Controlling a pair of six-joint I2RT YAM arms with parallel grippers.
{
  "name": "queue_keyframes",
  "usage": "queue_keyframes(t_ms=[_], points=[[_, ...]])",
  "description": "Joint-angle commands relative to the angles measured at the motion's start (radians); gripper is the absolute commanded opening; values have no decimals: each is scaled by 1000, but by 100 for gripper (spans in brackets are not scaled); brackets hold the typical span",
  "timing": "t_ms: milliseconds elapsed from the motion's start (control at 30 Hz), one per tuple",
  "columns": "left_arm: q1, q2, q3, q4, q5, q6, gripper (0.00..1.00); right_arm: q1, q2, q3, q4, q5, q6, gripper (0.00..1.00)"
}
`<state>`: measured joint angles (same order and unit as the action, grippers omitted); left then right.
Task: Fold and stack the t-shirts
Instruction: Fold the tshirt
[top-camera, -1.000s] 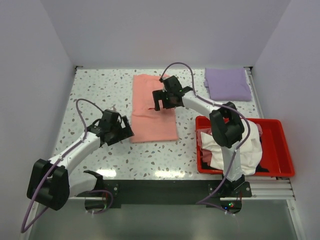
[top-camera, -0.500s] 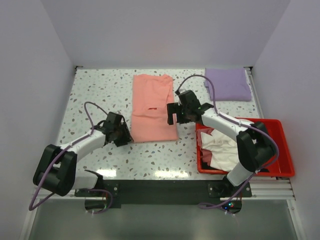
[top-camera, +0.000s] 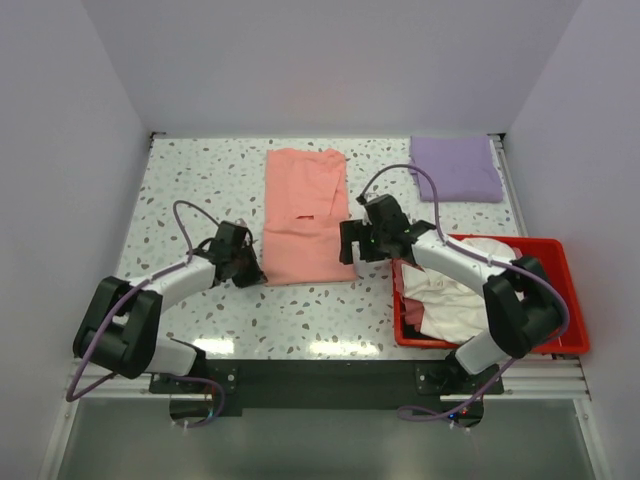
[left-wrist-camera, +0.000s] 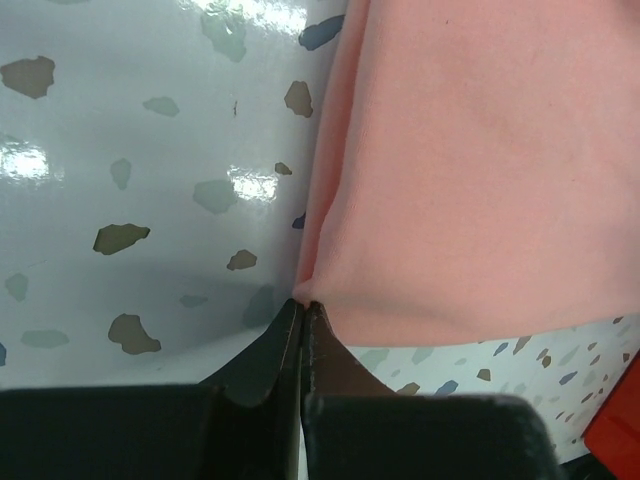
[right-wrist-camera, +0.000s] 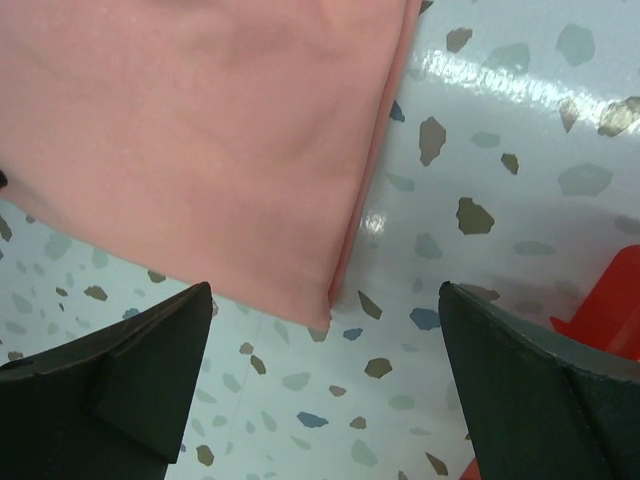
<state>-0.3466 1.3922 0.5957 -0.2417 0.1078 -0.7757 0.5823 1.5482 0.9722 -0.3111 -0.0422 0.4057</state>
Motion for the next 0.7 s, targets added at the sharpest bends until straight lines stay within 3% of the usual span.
queue_keyframes(t_ms=[0,200,467,667], points=[[6,11,-23,8,-2,7,0,10,-54,-36,27,-58,19,99],[6,-16,-53,7,1,12,0,42,-25,-82,41,-41,61,95],[6,-32,-65,-7,-5,12,0,74,23,-105,69,53,160,67],[6,-41,-65,-14,-13,10,0,74,3,-167,132,100,248,58]])
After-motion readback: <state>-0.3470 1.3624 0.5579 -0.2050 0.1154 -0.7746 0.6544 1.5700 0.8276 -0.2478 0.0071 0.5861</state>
